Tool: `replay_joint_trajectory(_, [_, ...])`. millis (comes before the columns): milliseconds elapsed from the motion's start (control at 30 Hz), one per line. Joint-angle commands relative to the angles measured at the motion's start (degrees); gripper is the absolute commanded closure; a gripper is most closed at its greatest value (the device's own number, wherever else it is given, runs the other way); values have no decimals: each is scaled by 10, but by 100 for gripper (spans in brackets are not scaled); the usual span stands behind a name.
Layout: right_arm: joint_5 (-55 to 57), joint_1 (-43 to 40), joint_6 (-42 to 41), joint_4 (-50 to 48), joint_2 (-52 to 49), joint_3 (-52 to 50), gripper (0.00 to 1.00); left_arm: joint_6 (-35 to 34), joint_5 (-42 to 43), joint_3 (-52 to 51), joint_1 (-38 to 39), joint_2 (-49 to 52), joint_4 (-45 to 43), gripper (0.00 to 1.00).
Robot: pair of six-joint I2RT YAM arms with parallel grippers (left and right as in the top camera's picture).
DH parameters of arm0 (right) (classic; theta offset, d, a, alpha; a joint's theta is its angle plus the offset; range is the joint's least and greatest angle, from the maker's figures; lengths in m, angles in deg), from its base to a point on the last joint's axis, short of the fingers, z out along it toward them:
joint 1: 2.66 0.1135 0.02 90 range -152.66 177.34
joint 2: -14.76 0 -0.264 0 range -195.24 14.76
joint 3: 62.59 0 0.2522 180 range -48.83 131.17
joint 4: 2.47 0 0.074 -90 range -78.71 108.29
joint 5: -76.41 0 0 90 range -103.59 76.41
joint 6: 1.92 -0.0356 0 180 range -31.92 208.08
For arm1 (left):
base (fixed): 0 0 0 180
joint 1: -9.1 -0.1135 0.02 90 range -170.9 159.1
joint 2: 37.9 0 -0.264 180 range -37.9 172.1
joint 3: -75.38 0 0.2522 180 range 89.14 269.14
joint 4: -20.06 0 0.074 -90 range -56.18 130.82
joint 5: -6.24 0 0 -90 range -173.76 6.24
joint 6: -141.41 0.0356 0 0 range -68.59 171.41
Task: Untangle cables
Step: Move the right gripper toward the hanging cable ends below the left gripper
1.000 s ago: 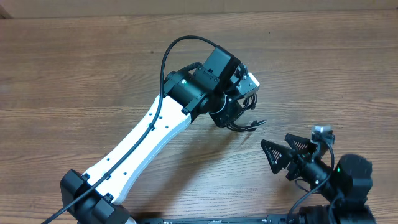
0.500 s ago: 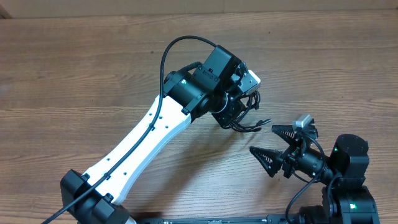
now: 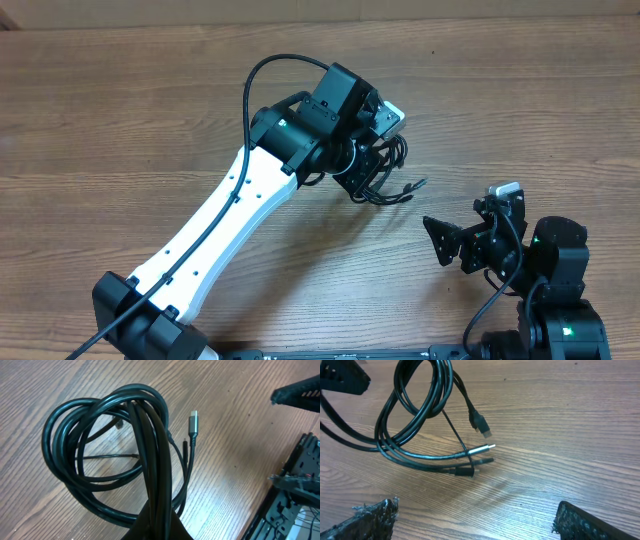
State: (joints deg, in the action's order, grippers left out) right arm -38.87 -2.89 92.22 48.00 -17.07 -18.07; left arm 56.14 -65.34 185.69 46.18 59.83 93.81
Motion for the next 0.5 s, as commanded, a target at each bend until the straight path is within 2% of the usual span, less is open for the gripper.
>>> replay_joint_trajectory(0, [-36, 4, 2, -11, 2, 15, 0, 40, 27, 20, 1, -20, 0, 96])
replay_joint_trajectory(133, [-87, 4, 2, -25, 2, 15, 0, 132, 33, 20, 1, -20, 15, 96])
replay_joint_trajectory(367, [-89, 4, 2, -26, 2, 15, 0, 284, 33, 20, 1, -20, 17, 96])
replay_joint_trajectory(433, [-89, 4, 2, -26, 2, 15, 0, 346, 29, 20, 1, -20, 17, 96])
replay_joint_trajectory(467, [-89, 4, 2, -26, 2, 15, 0, 410, 15, 20, 1, -20, 17, 96])
